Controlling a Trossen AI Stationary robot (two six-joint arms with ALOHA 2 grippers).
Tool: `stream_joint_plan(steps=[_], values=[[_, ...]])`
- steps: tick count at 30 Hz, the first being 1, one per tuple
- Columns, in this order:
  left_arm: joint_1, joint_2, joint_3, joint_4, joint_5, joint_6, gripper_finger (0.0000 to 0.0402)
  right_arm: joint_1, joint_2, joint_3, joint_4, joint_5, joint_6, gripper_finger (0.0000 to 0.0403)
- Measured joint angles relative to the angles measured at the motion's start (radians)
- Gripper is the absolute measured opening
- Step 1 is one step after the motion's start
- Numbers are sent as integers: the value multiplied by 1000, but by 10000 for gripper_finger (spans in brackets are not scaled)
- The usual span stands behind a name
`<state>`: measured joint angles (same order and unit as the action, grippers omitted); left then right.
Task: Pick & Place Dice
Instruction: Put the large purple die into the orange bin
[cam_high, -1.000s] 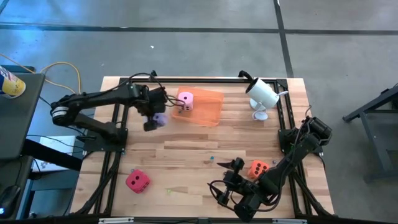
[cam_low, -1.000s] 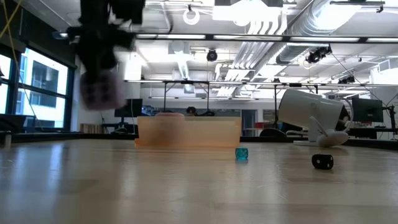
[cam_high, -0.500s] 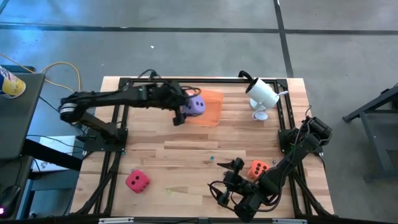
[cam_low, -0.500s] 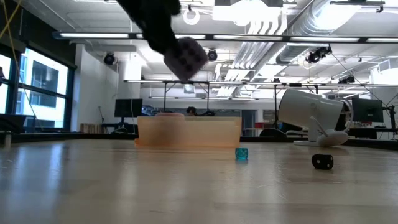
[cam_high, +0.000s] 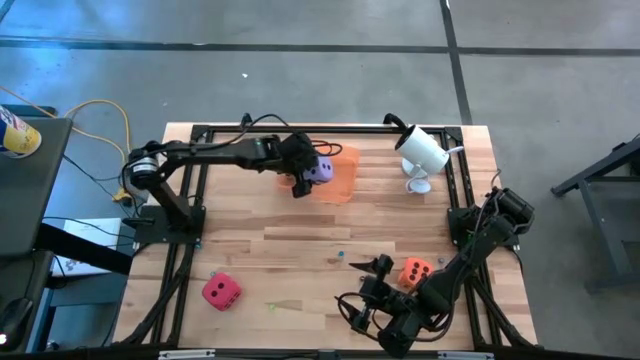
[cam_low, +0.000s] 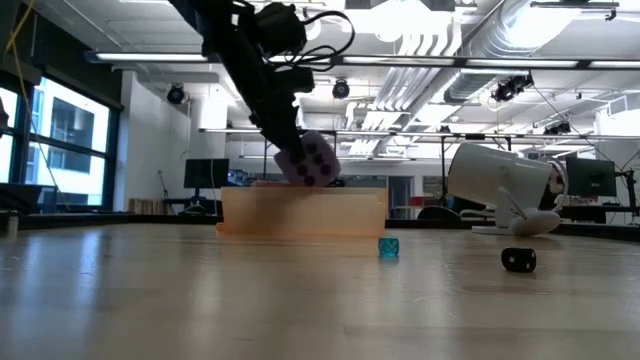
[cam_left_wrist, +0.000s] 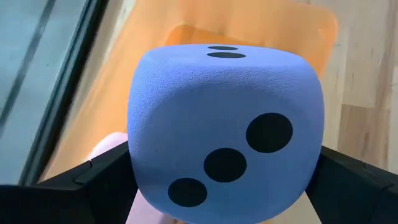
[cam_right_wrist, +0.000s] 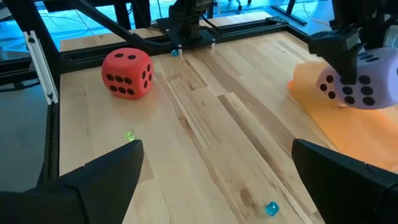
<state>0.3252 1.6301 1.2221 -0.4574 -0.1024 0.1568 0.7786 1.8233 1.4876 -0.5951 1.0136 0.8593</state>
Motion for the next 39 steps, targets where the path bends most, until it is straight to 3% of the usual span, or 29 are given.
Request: stream_joint_plan(steps=[6,17,26,32,39], values=[[-12,2,0,-6,-2,-79,370,1,0,0,1,0,4,399],[-59,2,0,-47,1,108,370,1,0,0,1,0,7,399],[-11,0,1,-161,66,91,370,0,0,0,1,-3,7,399],[0,0,1,-198,66,95,370,0,0,0,1,-3,7,399],[-10,0,0,-170,22,-14,370,0,0,0,1,-1,7,399]])
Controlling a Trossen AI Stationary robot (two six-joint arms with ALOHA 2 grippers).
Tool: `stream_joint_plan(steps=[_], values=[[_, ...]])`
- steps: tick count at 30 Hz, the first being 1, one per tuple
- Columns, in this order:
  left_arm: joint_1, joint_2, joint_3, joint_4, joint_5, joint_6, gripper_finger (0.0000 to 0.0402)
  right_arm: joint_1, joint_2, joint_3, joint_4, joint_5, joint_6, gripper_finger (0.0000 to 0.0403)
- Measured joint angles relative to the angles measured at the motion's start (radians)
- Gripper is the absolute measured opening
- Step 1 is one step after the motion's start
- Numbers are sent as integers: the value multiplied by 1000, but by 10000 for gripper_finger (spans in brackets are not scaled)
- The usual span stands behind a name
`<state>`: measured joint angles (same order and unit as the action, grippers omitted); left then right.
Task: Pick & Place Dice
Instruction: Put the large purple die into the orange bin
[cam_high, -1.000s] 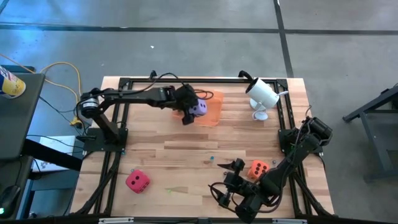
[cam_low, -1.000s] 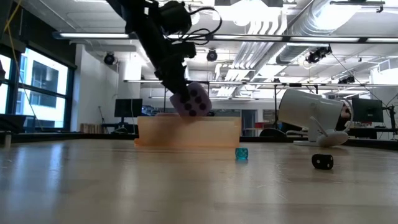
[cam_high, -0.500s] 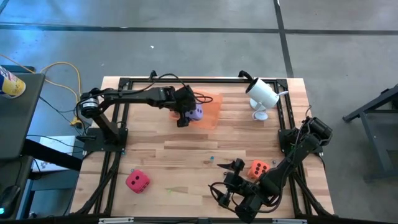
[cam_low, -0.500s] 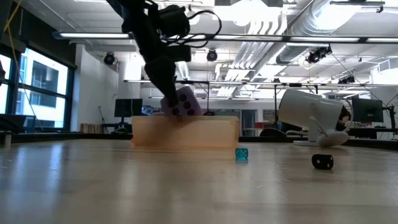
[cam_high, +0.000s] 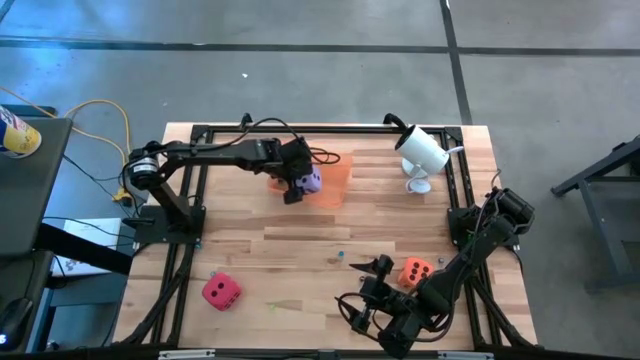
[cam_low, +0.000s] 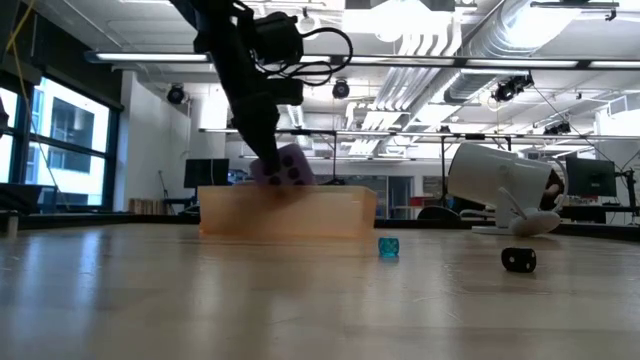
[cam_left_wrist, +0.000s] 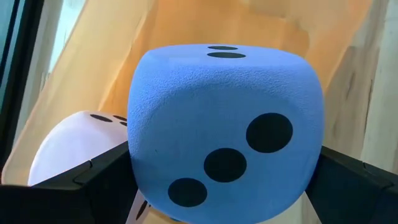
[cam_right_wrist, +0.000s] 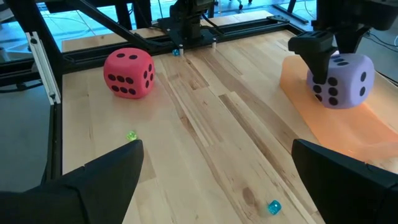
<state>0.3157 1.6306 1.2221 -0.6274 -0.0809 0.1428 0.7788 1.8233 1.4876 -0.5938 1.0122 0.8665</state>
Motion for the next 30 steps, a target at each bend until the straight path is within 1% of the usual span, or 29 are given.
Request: stream_joint_plan(steps=[6,10,13,16,18,24,30], values=[[0,8,0,15,-3,-23,370,0,0,0,0,-1,0,399],[-7,12,-1,20,0,4,383,0,0,0,0,-2,0,399],[-14,20,-1,33,1,50,395,0,0,0,0,-2,0,399],[-26,43,1,45,70,59,395,0,0,0,0,-3,0,399],[-28,62,-2,63,90,63,394,0,0,0,-2,-2,0,399],[-30,84,-1,126,50,232,394,0,0,0,-1,-18,0,399],[-36,81,-1,147,49,260,395,0,0,0,0,-18,0,399]])
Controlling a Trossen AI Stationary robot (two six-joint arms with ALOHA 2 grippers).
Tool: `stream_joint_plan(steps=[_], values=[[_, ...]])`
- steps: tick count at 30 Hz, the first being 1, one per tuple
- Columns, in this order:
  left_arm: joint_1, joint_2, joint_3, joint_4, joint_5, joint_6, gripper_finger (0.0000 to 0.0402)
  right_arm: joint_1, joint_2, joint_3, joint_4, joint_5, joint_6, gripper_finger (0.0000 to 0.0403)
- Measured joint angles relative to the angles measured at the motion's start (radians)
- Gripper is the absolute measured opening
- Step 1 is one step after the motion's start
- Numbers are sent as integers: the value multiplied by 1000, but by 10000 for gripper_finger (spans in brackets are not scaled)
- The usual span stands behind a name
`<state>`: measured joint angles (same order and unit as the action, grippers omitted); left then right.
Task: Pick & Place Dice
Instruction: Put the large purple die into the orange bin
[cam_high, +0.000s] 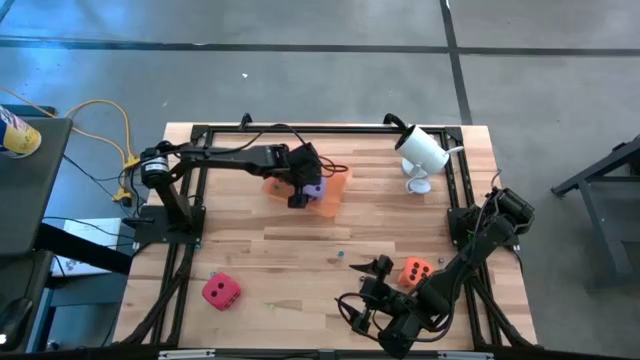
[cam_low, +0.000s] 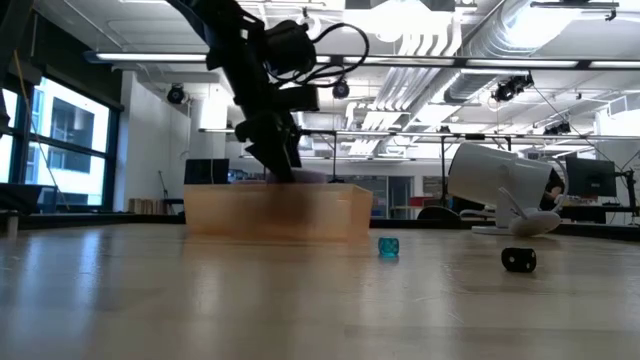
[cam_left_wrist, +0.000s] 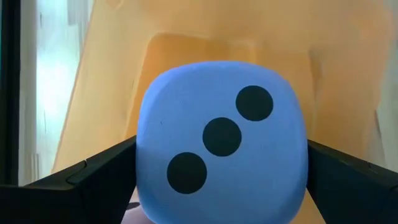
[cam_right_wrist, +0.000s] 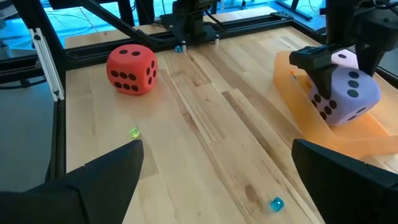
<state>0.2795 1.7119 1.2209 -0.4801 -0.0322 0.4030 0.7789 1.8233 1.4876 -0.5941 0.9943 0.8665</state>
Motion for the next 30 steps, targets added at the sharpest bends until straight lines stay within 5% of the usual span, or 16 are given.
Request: stream_joint_plan(steps=[13,19,30], values=[[-10,-1,0,8,-1,-93,395,0,0,0,0,-2,0,399],[-10,-2,1,51,-170,-272,395,0,0,0,0,-3,0,399],[-6,-2,1,94,-180,-353,395,0,0,0,0,-3,0,399]])
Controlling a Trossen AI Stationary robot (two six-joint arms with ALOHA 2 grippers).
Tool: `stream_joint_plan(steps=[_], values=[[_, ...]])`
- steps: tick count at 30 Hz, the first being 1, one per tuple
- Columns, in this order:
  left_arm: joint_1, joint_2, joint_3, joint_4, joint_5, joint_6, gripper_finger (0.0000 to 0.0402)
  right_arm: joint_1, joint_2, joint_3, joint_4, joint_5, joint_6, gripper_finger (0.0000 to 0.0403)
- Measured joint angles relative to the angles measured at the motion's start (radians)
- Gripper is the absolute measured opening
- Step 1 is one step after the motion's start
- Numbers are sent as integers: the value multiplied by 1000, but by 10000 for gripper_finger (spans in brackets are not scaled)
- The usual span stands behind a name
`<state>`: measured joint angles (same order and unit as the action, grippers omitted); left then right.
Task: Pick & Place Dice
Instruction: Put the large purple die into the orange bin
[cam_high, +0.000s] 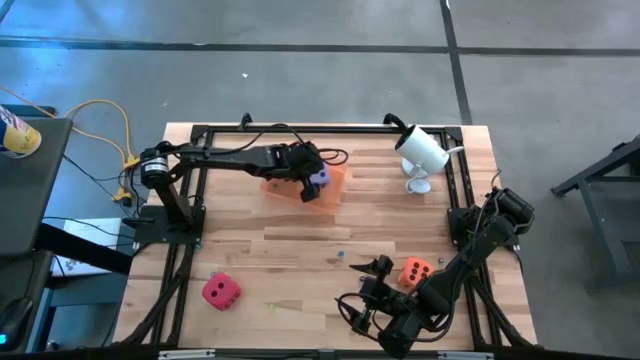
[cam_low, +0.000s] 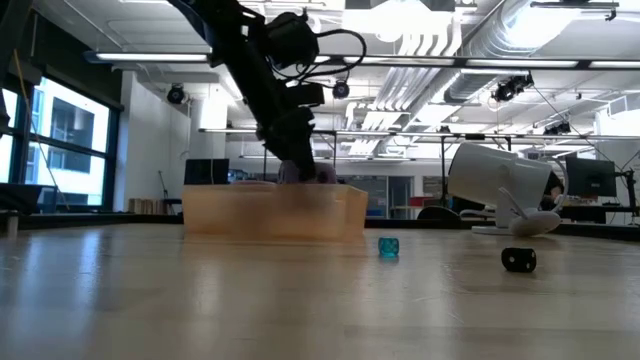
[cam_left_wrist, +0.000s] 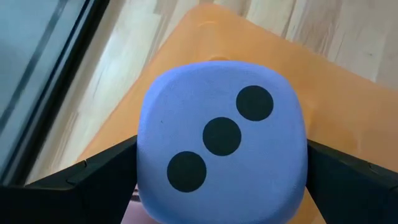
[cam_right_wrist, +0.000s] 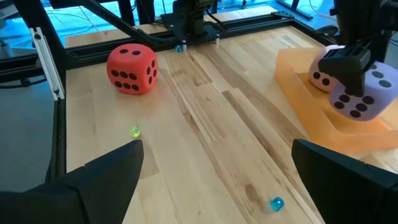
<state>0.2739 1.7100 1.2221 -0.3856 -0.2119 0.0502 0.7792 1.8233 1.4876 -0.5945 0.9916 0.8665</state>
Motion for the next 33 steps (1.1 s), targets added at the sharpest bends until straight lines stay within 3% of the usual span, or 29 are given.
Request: stream_joint_plan(steps=[10,15,18,21,24,30,33], values=[[-5,0,0,9,2,-21,395,-3,0,0,-46,50,26,399],[-5,0,0,8,5,-21,395,-42,0,0,-186,342,132,399],[-4,0,0,8,57,-9,395,-106,0,0,-390,421,307,399],[2,-6,0,5,126,22,395,-187,0,-40,-562,426,533,399],[16,-22,0,12,133,40,395,-271,2,-139,-612,410,683,399],[67,-22,0,25,156,66,395,-403,2,-234,-543,389,740,399],[93,-21,0,31,202,65,395,-460,2,-237,-485,382,638,399]])
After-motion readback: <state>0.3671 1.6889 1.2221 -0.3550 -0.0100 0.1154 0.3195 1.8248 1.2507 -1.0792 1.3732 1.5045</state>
